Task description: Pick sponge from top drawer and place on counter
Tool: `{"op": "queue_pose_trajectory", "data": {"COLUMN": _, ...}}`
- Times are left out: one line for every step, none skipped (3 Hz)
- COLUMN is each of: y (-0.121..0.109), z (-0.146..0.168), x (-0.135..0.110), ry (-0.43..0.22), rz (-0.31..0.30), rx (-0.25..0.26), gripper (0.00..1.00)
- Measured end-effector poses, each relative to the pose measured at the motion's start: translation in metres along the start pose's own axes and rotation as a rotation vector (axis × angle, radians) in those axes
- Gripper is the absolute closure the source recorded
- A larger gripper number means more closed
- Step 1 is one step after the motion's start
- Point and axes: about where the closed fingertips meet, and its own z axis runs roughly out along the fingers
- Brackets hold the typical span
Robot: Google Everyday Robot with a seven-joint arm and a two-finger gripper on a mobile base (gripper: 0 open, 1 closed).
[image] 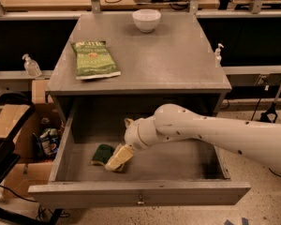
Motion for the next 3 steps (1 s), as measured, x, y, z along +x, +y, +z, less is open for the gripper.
{"op": "queue_pose_trajectory", "data": {"y": 0.012, "z": 0.013, "x": 0.012, "ry": 0.077, "rz": -0.015, "rx": -0.007, "gripper": 0.0}}
{"op": "queue_pose_trajectory", "data": {"y": 0.031, "z": 0.032, "x": 0.027, "ry": 0.187, "rz": -0.015, "rx": -0.032, "gripper": 0.03}}
{"op": "queue_pose_trajectory", "data": {"y": 0.038, "z": 0.045, "x": 0.038, "ry": 0.246, "rz": -0.005, "rx": -0.05, "gripper": 0.26}}
